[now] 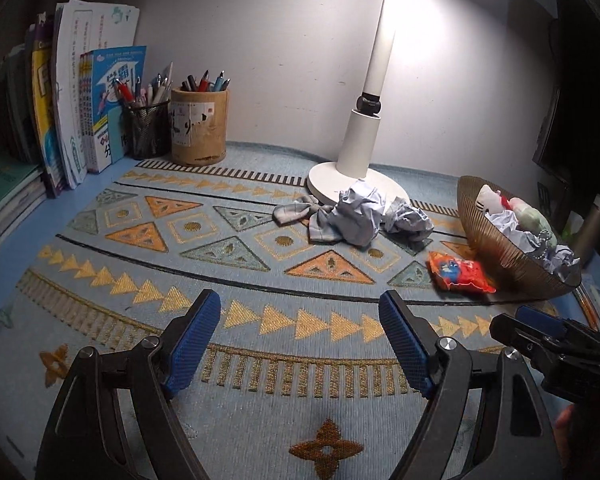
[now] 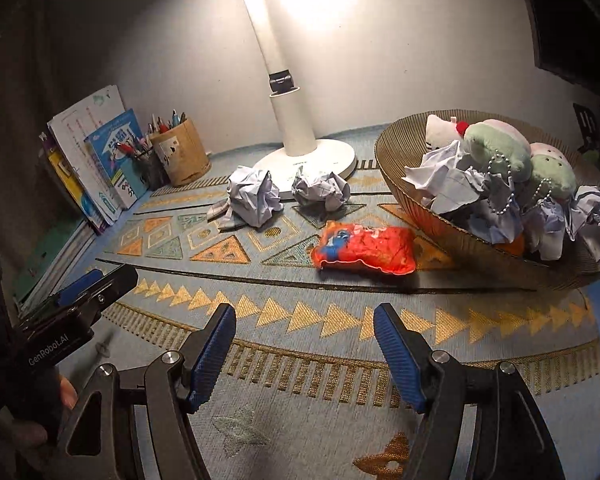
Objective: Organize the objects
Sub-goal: 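Move both tools back toward the paper balls by the lamp base, then grasp a white paper ball with the left tool while the right tool grasps another, then carry both paper balls toward the amber bowl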
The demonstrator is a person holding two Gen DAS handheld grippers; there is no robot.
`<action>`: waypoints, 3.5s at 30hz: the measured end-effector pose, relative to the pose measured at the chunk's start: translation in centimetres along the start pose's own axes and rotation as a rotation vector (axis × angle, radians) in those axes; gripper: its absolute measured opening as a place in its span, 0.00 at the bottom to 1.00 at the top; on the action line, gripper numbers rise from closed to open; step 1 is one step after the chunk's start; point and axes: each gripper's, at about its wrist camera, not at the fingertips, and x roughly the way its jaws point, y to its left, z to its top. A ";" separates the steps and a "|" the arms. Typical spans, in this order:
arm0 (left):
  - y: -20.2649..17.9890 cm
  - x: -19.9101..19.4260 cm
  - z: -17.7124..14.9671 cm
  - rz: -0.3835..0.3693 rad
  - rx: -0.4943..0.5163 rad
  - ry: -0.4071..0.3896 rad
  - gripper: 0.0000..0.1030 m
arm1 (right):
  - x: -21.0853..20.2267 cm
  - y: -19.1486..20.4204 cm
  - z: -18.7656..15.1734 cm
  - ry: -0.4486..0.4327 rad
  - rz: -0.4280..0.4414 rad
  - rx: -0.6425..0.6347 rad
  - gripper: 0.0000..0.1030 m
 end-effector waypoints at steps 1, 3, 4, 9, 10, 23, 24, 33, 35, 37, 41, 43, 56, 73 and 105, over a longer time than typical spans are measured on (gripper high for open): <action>-0.1 0.5 -0.1 0.009 0.003 0.030 0.78 | 0.3 0.0 -0.3 -0.002 -0.019 -0.010 0.68; -0.3 0.6 -0.2 0.007 0.018 0.026 0.78 | 0.7 -0.2 -0.6 0.013 -0.034 -0.014 0.68; -0.3 0.6 -0.4 0.010 0.024 0.030 0.78 | 0.6 -0.2 -0.5 0.000 -0.031 -0.015 0.68; -0.8 0.7 -0.6 0.025 0.046 0.038 0.78 | 1.0 0.4 -0.6 0.008 -0.051 -0.051 0.68; -1.0 0.6 -0.6 0.028 0.051 0.035 0.78 | 1.0 0.4 -0.6 0.007 -0.053 -0.055 0.68; -3.6 6.4 5.8 -0.114 0.317 0.136 0.78 | 4.3 0.1 6.8 0.080 0.002 0.197 0.68; -3.8 7.4 6.1 -0.128 0.326 0.149 0.78 | 5.2 0.3 7.7 0.094 0.004 0.225 0.68; -6.4 12.7 7.1 -0.164 0.386 0.166 0.74 | 12.2 -0.7 10.5 0.150 -0.101 0.372 0.67; -6.4 13.3 7.2 -0.176 0.369 0.167 0.73 | 12.8 -0.8 10.9 0.141 -0.125 0.371 0.67; -6.3 13.7 7.1 -0.191 0.352 0.174 0.61 | 13.5 -1.2 11.0 0.145 -0.120 0.381 0.67; -6.0 13.8 7.2 -0.206 0.340 0.177 0.48 | 14.7 -1.7 10.9 0.137 -0.128 0.378 0.63; -5.9 13.6 7.3 -0.221 0.333 0.170 0.46 | 14.8 -1.6 10.9 0.123 -0.127 0.351 0.54; -5.9 3.7 6.9 -0.231 0.264 0.096 0.45 | 4.2 0.8 8.9 0.049 0.030 0.141 0.51; -6.9 2.1 -0.9 -0.089 0.101 0.126 0.46 | -0.3 -4.3 -0.7 0.076 0.027 -0.084 0.55; -7.0 1.0 -0.7 -0.149 0.103 0.072 0.45 | -0.9 -4.5 -1.0 0.049 0.073 -0.074 0.53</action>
